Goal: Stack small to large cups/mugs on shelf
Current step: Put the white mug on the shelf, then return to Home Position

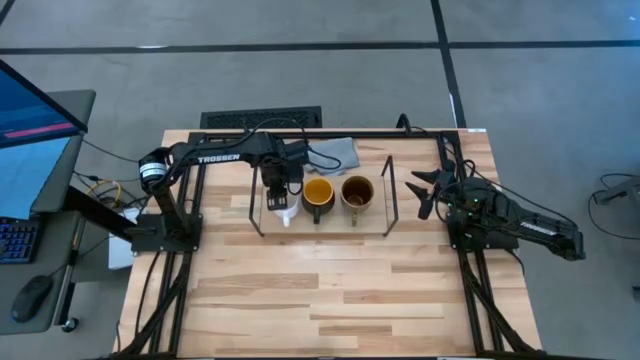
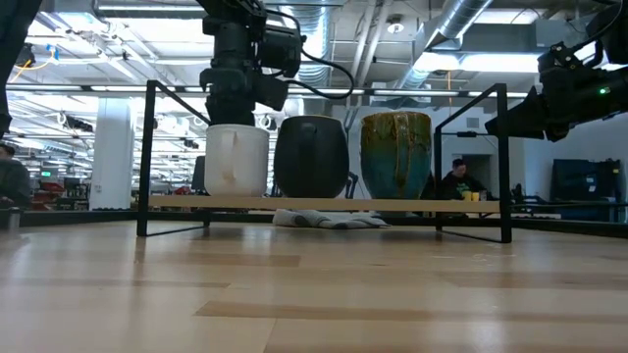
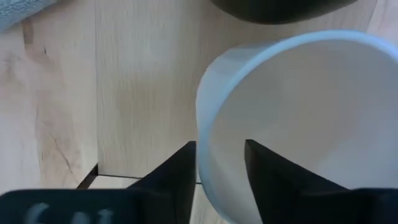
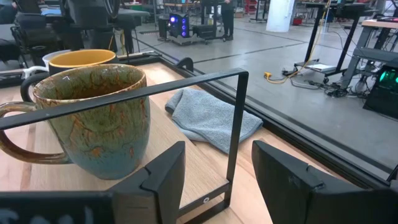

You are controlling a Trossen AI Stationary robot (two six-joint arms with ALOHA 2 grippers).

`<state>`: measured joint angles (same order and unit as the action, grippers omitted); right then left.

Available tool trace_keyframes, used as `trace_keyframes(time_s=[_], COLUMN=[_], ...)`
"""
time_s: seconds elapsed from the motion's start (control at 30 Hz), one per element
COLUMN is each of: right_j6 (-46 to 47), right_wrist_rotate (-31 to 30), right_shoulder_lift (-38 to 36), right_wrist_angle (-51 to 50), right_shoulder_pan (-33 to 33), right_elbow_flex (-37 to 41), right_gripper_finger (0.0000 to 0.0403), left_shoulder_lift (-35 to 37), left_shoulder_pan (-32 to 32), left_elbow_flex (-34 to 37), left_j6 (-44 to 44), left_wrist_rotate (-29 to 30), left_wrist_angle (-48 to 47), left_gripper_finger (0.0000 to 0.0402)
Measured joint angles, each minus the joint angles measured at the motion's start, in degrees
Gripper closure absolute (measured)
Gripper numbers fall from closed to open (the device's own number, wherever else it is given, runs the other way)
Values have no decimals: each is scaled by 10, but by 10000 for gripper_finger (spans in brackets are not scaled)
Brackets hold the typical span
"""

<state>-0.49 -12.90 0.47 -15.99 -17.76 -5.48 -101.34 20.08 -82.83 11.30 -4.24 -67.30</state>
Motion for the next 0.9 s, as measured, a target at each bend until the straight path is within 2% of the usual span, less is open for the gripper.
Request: trace_keyframes(time_s=[0.13, 0.33, 0.63, 0.9], right_j6=[0, 0, 0, 0], right_wrist_rotate=[0, 0, 0, 0], right_shoulder_lift=[0, 0, 0, 0], right_wrist_angle=[0, 0, 0, 0], right_shoulder_pan=[0, 0, 0, 0], right_elbow_flex=[0, 0, 0, 0], right_gripper_finger=[193, 193, 193, 193], left_shoulder_lift=[0, 0, 0, 1], left_shoulder_pan=[0, 0, -2, -13], left_elbow_flex=[0, -12, -90, -187], left_j6=[-3, 16, 21, 40], left_wrist_rotate=[5, 70, 46, 64], left_wrist_angle=[8, -14, -55, -111], left_gripper_finger=[237, 196, 186, 187])
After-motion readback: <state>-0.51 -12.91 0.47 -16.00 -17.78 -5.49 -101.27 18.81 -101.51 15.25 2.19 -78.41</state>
